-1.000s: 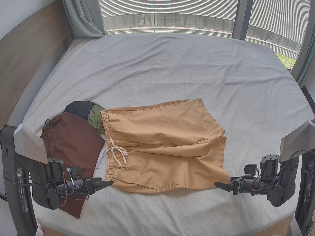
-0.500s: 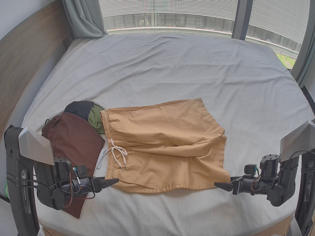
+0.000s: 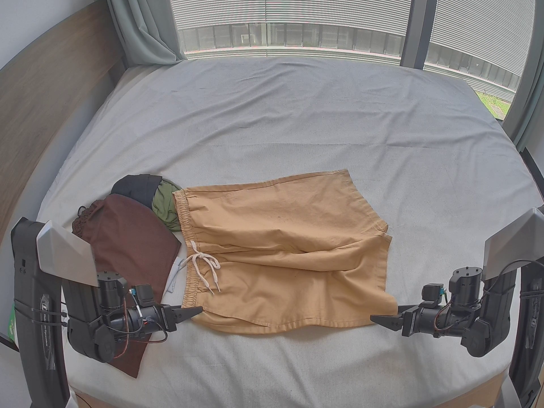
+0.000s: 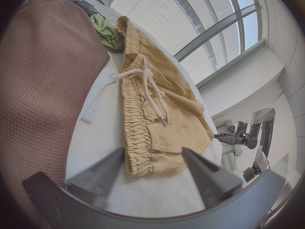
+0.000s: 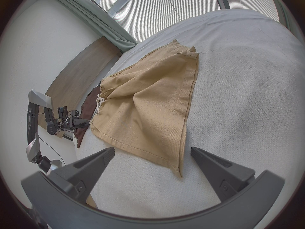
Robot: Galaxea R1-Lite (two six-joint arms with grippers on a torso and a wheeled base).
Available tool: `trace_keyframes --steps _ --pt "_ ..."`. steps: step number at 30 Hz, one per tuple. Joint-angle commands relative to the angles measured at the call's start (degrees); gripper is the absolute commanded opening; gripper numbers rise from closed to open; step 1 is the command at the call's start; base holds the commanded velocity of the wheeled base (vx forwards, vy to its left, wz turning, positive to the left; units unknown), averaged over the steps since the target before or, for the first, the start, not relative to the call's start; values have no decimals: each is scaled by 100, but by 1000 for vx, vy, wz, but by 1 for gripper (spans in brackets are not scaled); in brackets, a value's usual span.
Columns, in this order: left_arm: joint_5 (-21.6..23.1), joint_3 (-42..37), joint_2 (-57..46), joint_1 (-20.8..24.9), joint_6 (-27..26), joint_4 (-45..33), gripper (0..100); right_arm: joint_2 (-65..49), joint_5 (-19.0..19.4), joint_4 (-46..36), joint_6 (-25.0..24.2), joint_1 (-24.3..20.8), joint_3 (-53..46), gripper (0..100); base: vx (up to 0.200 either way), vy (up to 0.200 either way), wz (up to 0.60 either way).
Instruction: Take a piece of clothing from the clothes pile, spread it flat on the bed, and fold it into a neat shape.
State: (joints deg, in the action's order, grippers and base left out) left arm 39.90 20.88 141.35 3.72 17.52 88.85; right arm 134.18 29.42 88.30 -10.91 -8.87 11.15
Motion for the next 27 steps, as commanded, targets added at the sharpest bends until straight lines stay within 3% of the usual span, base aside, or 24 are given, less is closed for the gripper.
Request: trace_keyframes --steps 1,21,27 --pt "0 39 68 6 -3 10 0 3 12 3 1 0 -8 100 0 0 0" --pt "9 39 86 15 -47 10 0 -6 12 3 10 -9 -78 100 0 0 0" --pt "9 39 86 15 -47 10 0 20 12 3 265 -9 -78 100 0 0 0"
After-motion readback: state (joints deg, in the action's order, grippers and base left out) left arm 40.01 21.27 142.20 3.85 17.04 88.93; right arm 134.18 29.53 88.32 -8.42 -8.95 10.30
